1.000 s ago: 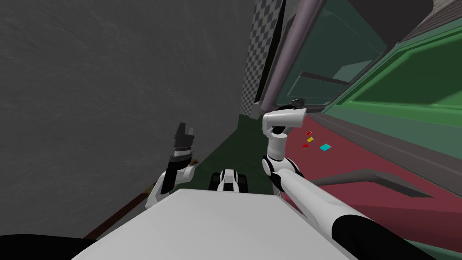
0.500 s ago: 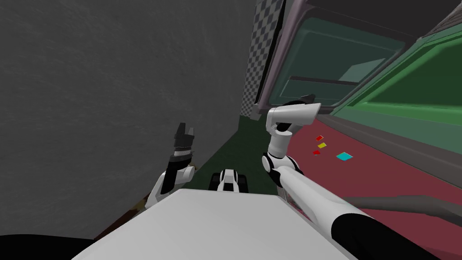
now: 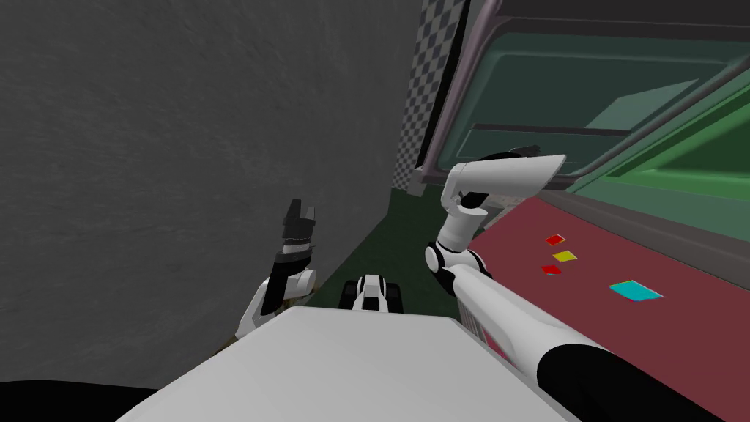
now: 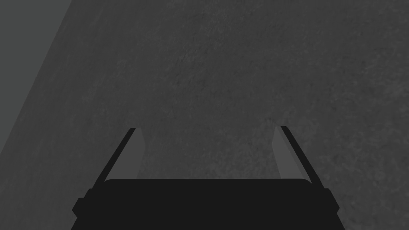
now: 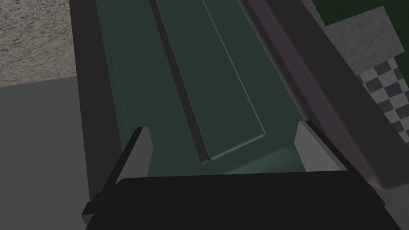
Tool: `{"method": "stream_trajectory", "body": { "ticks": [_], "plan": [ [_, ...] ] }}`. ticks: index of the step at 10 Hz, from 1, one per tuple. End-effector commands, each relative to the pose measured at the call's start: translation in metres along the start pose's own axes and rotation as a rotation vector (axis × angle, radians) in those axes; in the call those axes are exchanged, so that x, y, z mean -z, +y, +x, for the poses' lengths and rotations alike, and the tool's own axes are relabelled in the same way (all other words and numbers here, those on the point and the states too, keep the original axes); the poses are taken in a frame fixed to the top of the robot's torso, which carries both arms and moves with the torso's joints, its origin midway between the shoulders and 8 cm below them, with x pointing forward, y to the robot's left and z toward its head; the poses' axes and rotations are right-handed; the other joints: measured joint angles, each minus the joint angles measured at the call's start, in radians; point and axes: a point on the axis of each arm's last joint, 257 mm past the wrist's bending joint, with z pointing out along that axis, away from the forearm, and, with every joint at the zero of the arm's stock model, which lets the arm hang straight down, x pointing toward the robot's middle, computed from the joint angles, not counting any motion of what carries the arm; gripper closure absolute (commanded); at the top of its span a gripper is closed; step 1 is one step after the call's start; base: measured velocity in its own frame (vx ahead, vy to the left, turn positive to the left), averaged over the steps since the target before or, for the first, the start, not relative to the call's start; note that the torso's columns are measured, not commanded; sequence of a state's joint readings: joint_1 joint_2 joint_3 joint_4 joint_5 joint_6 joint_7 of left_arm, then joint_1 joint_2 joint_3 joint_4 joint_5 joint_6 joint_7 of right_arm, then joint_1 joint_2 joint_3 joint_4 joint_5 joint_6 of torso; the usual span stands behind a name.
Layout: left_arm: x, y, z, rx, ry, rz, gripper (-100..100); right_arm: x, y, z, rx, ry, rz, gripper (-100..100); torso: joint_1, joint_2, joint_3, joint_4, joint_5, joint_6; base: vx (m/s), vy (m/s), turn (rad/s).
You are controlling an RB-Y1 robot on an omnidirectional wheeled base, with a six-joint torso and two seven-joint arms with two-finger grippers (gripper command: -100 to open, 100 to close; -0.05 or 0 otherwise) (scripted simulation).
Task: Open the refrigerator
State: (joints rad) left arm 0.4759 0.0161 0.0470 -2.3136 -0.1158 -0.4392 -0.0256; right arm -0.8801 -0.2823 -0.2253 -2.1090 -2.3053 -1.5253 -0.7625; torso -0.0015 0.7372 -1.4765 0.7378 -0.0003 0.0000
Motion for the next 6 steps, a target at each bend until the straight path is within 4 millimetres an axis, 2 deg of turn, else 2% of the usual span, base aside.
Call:
{"method": "stream_trajectory", "body": {
  "ticks": [1,6],
  "plan": [
    [0.0,0.0,0.0,0.0,0.0,0.0,0,-0.002,-0.015,0.006,-0.102,0.019,-0.005,-100,0.001,-0.001,-0.001,0.0,0.0,0.0,0.245,0.076,-0.01],
    [0.0,0.0,0.0,0.0,0.0,0.0,0,-0.005,-0.046,0.017,-0.302,0.037,-0.001,-100,0.003,0.001,0.001,0.0,0.001,0.0,0.263,0.065,-0.01]
  ]
}}
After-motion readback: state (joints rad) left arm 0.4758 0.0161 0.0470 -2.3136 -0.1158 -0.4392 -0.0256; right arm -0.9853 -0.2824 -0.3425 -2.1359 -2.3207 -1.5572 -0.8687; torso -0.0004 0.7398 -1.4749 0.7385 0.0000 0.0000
